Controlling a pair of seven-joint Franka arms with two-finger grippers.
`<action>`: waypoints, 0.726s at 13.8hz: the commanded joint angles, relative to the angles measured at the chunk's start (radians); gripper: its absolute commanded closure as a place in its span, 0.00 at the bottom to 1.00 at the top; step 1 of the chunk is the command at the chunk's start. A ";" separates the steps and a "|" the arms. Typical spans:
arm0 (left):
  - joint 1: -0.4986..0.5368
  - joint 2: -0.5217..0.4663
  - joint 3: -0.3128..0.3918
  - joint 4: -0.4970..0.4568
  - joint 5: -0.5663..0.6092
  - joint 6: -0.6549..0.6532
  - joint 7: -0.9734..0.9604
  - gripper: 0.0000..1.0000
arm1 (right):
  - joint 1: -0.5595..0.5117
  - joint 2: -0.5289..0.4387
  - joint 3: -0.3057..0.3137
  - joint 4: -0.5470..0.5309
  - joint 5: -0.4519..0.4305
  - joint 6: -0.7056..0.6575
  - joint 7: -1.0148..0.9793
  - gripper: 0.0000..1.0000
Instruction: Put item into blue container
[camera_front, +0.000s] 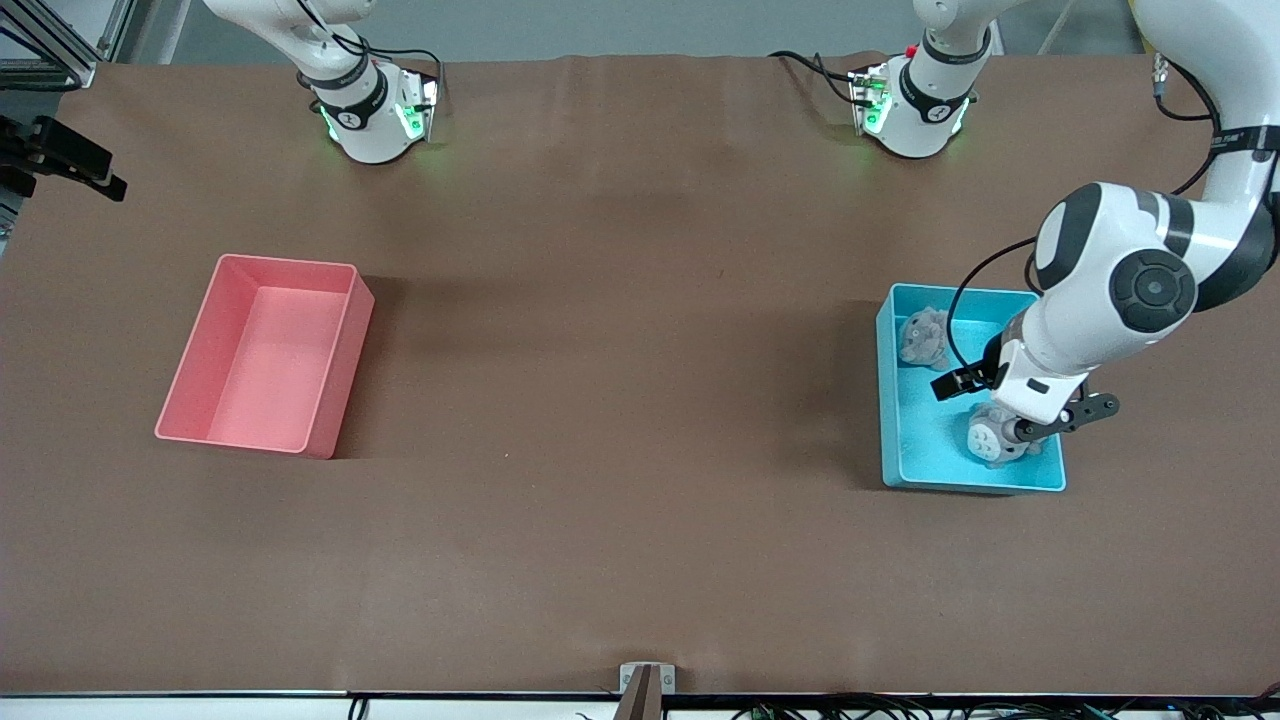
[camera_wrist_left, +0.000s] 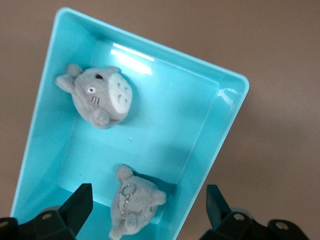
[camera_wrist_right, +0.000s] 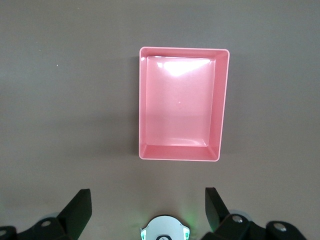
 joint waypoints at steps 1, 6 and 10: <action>-0.004 -0.006 -0.005 0.138 -0.016 -0.132 0.015 0.00 | 0.003 -0.011 0.000 -0.002 0.011 -0.014 -0.006 0.00; -0.008 0.008 -0.005 0.294 -0.015 -0.243 0.021 0.00 | 0.003 -0.011 0.000 -0.002 0.011 -0.014 -0.005 0.00; -0.010 -0.003 -0.019 0.375 -0.015 -0.347 0.047 0.00 | 0.003 -0.011 0.000 -0.002 0.011 -0.020 -0.005 0.00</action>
